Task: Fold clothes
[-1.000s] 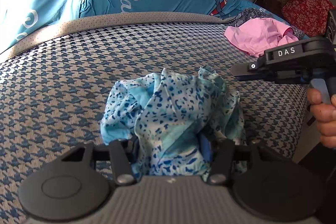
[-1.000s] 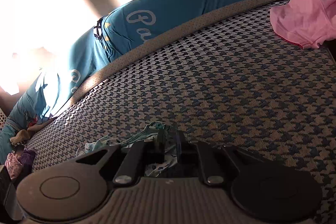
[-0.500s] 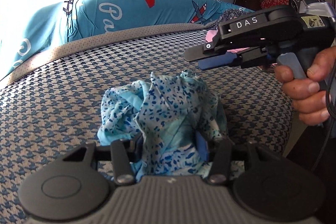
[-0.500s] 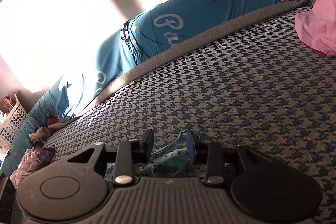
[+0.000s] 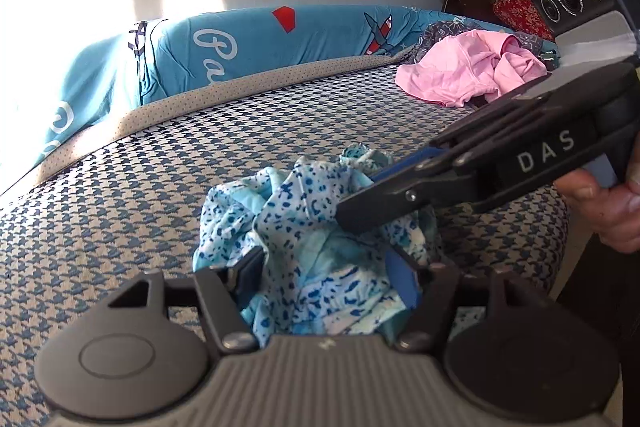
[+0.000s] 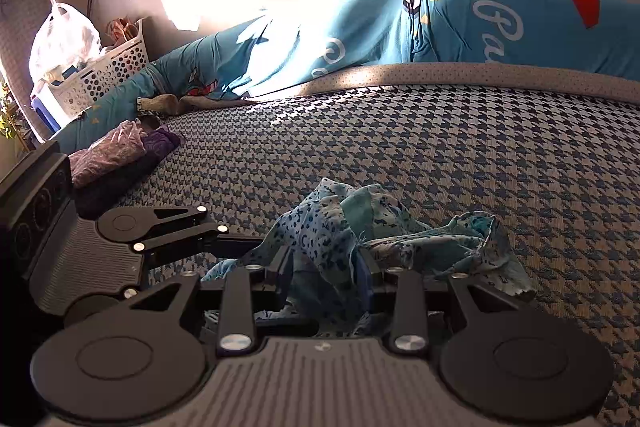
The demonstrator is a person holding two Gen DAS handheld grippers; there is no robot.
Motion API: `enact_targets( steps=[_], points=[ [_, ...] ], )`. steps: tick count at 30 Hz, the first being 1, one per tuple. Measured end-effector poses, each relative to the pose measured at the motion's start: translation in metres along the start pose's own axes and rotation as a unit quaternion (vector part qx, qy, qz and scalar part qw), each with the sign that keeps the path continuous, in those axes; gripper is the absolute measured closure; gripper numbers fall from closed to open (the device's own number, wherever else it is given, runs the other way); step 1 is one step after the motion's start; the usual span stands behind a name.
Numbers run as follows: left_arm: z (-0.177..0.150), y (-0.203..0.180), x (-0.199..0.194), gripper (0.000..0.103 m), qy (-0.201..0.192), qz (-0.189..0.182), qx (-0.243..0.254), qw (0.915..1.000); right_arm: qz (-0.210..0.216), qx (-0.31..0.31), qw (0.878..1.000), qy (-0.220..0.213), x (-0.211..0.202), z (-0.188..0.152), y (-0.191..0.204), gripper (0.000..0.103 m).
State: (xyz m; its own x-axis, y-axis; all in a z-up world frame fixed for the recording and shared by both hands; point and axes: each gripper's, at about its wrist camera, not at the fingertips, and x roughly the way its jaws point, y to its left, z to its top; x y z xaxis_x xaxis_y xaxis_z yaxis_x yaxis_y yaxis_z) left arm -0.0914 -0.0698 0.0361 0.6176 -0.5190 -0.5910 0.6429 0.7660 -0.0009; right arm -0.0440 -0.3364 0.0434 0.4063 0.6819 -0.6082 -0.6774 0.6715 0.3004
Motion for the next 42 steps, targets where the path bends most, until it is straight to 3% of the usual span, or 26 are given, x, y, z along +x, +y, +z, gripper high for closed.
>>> enact_targets(
  steps=[5, 12, 16, 18, 19, 20, 22, 25, 29, 30, 34, 39, 42],
  points=[
    [-0.001, -0.003, -0.001, 0.038, -0.008, -0.013, 0.012, 0.9998, 0.059, -0.017, 0.998, 0.01, -0.008, -0.006, 0.005, 0.07],
    [-0.005, -0.01, 0.001, 0.037, -0.012, -0.017, 0.027, 0.9994, 0.014, -0.019, 1.0, 0.019, -0.004, -0.006, 0.002, 0.07],
    [-0.006, -0.012, 0.001, 0.036, -0.015, -0.01, 0.036, 0.9992, 0.018, -0.008, 1.0, 0.009, -0.003, -0.004, 0.0, 0.07],
    [-0.006, -0.013, 0.001, 0.035, -0.018, -0.007, 0.04, 0.999, 0.023, -0.009, 1.0, 0.003, -0.001, -0.004, 0.002, 0.077],
    [-0.007, -0.013, 0.001, 0.034, -0.019, -0.007, 0.041, 0.9989, 0.024, -0.01, 1.0, 0.0, 0.0, -0.004, 0.004, 0.09],
    [-0.007, -0.013, 0.001, 0.033, -0.019, -0.008, 0.041, 0.9989, 0.024, -0.01, 1.0, -0.002, 0.002, -0.003, 0.005, 0.096],
    [-0.007, -0.013, 0.001, 0.029, -0.021, -0.006, 0.043, 0.9988, 0.028, -0.007, 1.0, -0.007, 0.003, -0.003, 0.006, 0.099],
    [-0.007, -0.011, 0.0, 0.029, -0.027, 0.003, 0.046, 0.9986, 0.068, 0.008, 0.997, -0.033, -0.007, 0.001, 0.004, 0.099],
    [-0.007, -0.011, -0.006, 0.029, -0.051, -0.009, 0.048, 0.9975, 0.158, 0.021, 0.984, -0.079, -0.03, 0.005, 0.001, 0.099],
    [-0.006, -0.012, -0.008, 0.032, -0.057, -0.009, 0.05, 0.9971, 0.172, 0.015, 0.982, -0.079, -0.032, 0.005, 0.003, 0.099],
    [-0.005, -0.011, -0.014, 0.059, -0.065, -0.018, 0.038, 0.997, 0.204, -0.029, 0.977, -0.06, -0.032, 0.001, 0.021, 0.099],
    [-0.013, -0.018, -0.024, 0.086, -0.06, -0.023, 0.028, 0.9975, 0.212, -0.072, 0.974, -0.038, -0.031, -0.007, 0.038, 0.098],
    [-0.023, -0.025, -0.028, 0.093, -0.045, -0.036, 0.006, 0.9984, 0.21, -0.094, 0.973, -0.027, -0.031, -0.012, 0.047, 0.093]
  ],
)
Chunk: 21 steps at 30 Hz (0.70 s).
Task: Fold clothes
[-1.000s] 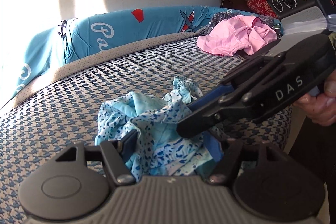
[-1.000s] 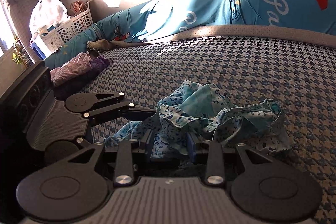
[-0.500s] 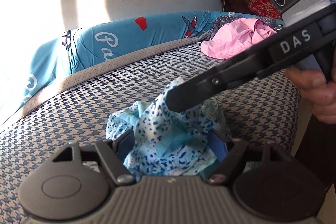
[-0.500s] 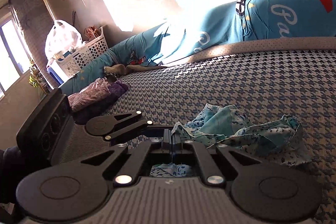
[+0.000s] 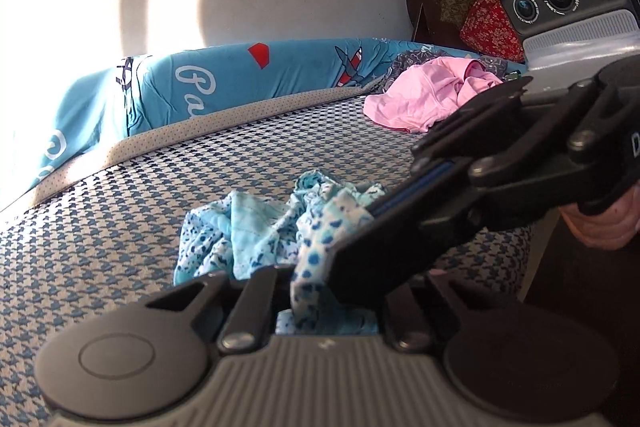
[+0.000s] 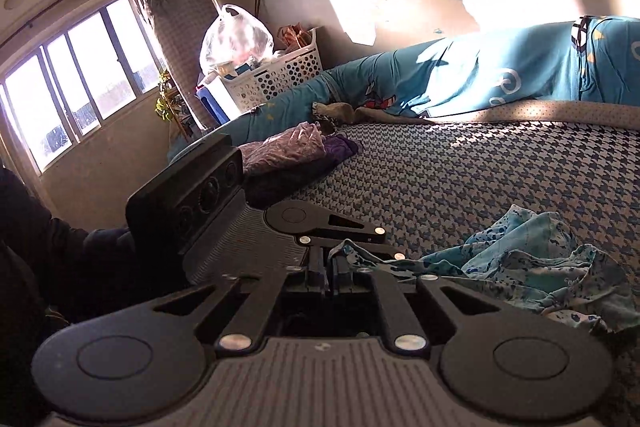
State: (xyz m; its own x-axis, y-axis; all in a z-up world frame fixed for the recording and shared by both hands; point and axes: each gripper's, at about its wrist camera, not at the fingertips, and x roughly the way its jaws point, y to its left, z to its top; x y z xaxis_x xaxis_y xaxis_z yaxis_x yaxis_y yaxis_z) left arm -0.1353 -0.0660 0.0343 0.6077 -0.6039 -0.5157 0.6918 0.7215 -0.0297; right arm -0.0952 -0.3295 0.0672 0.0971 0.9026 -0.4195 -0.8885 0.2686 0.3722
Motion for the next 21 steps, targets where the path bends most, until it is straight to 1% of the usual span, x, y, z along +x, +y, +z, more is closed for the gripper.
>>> enact_targets(
  steps=[2, 3, 6, 8, 10, 12, 14, 17, 21],
  points=[
    [-0.007, -0.004, 0.0, 0.094, 0.013, 0.0, -0.011, 0.9999, -0.018, -0.001, 1.0, 0.006, -0.001, -0.002, 0.001, 0.084],
    [-0.01, -0.006, 0.001, 0.094, 0.018, 0.004, -0.015, 0.9997, -0.027, -0.001, 1.0, 0.009, -0.002, -0.003, 0.002, 0.081],
    [-0.015, -0.005, 0.005, 0.094, 0.031, 0.017, -0.027, 0.999, -0.053, -0.003, 0.999, 0.001, -0.014, -0.005, 0.001, 0.066],
    [-0.017, -0.006, 0.006, 0.094, 0.036, 0.022, -0.025, 0.9988, -0.079, 0.005, 0.997, -0.016, -0.025, -0.004, -0.002, 0.061],
    [-0.017, -0.006, 0.006, 0.094, 0.037, 0.023, -0.024, 0.9988, -0.113, 0.03, 0.993, -0.034, -0.037, -0.003, -0.011, 0.06],
    [-0.017, -0.006, 0.006, 0.094, 0.037, 0.024, -0.023, 0.9987, -0.157, 0.058, 0.985, -0.042, -0.041, 0.0, -0.023, 0.059],
    [-0.017, -0.008, 0.006, 0.094, 0.039, 0.025, -0.021, 0.9987, -0.22, 0.071, 0.972, -0.03, -0.035, 0.004, -0.037, 0.059],
    [-0.017, -0.009, 0.007, 0.094, 0.039, 0.022, -0.021, 0.9988, -0.287, 0.064, 0.956, 0.009, -0.02, 0.006, -0.052, 0.059],
    [-0.016, -0.011, 0.008, 0.094, 0.038, 0.02, -0.023, 0.9988, -0.348, 0.021, 0.936, 0.054, 0.001, 0.007, -0.061, 0.06]
  ],
)
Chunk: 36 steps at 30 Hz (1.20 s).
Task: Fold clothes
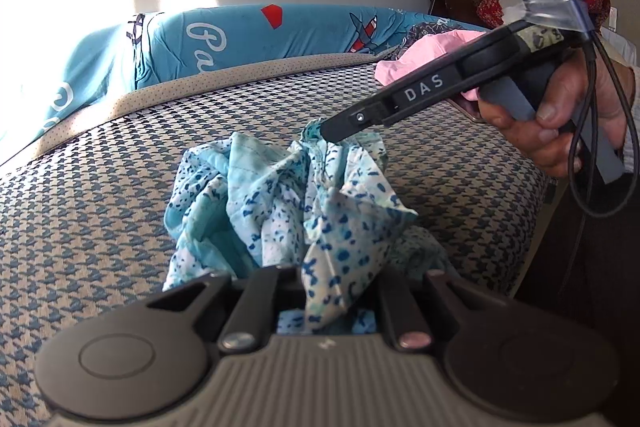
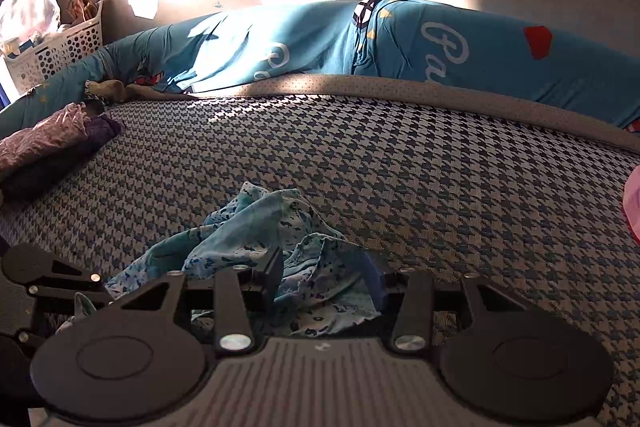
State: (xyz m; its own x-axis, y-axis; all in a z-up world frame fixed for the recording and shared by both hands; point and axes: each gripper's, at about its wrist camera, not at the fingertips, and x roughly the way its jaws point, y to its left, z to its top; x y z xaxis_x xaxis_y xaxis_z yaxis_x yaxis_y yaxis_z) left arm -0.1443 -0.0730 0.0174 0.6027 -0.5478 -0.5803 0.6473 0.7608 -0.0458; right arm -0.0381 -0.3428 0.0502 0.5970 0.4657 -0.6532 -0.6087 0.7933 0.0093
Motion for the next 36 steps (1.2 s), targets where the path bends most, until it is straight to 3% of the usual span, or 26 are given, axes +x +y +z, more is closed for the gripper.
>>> enact_targets(
  steps=[6, 15, 21, 23, 30, 36],
  points=[
    [0.002, -0.002, 0.001, 0.094, 0.003, -0.001, -0.007, 1.0, -0.056, -0.052, 0.997, 0.025, 0.022, 0.002, 0.007, 0.06],
    [0.006, -0.004, 0.004, 0.094, 0.009, 0.003, -0.009, 0.9999, -0.072, -0.076, 0.993, 0.054, 0.041, 0.0, 0.012, 0.061],
    [0.007, -0.006, 0.007, 0.094, 0.007, 0.009, -0.015, 0.9998, -0.093, -0.076, 0.991, 0.056, 0.046, -0.002, 0.014, 0.088],
    [0.008, -0.006, 0.007, 0.094, 0.007, 0.006, -0.019, 0.9998, -0.097, -0.058, 0.992, 0.048, 0.044, 0.001, 0.01, 0.095],
    [0.014, -0.008, 0.002, 0.094, -0.013, -0.046, -0.047, 0.9978, -0.082, 0.054, 0.995, -0.026, 0.023, 0.013, -0.012, 0.097],
    [0.026, -0.027, -0.012, 0.094, -0.04, -0.063, -0.033, 0.9967, -0.005, 0.172, 0.98, -0.104, -0.004, 0.019, -0.038, 0.097]
  ],
)
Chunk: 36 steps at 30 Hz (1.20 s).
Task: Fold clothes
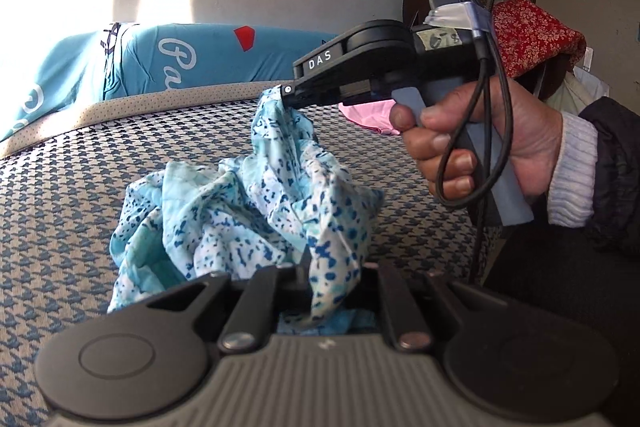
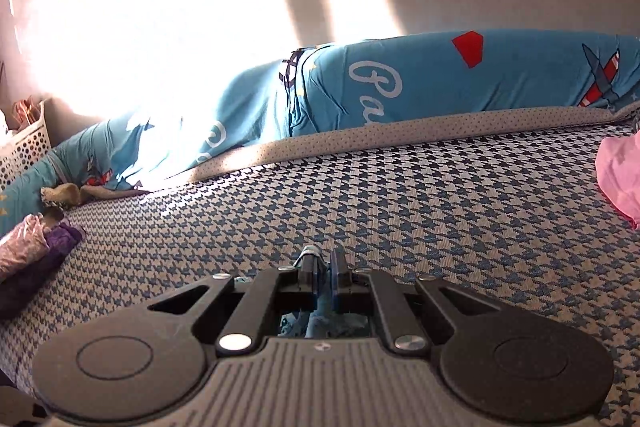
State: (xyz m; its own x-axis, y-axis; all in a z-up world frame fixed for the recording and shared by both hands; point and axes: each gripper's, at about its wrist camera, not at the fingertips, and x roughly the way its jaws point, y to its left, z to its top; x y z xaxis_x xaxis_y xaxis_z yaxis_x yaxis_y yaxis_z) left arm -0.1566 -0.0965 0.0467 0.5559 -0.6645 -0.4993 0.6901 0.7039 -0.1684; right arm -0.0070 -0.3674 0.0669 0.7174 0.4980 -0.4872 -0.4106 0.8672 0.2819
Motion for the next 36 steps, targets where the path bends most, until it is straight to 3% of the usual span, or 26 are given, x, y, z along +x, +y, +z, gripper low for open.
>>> enact_targets(
  steps=[7, 13, 16, 23, 32, 36],
  points=[
    [0.005, -0.026, -0.009, 0.094, -0.012, -0.03, -0.014, 0.9994, 0.084, 0.111, 0.989, -0.043, -0.023, 0.008, -0.018, 0.096],
    [0.0, -0.052, -0.017, 0.094, 0.0, -0.057, -0.007, 0.9984, 0.127, 0.129, 0.981, -0.071, -0.042, 0.01, -0.023, 0.096],
    [-0.005, -0.063, -0.02, 0.092, 0.005, -0.063, -0.002, 0.998, 0.128, 0.129, 0.981, -0.07, -0.046, 0.009, -0.021, 0.096],
    [-0.005, -0.058, -0.026, 0.09, 0.01, -0.017, -0.009, 0.9998, 0.156, 0.118, 0.978, -0.071, -0.052, 0.007, -0.016, 0.095],
    [0.006, -0.035, -0.038, 0.07, -0.016, 0.065, -0.054, 0.9963, 0.224, 0.152, 0.957, -0.102, -0.067, 0.006, -0.021, 0.092],
    [0.005, -0.027, -0.035, 0.065, -0.01, 0.095, -0.062, 0.9934, 0.177, 0.183, 0.96, -0.115, -0.069, 0.008, -0.032, 0.092]
  ],
)
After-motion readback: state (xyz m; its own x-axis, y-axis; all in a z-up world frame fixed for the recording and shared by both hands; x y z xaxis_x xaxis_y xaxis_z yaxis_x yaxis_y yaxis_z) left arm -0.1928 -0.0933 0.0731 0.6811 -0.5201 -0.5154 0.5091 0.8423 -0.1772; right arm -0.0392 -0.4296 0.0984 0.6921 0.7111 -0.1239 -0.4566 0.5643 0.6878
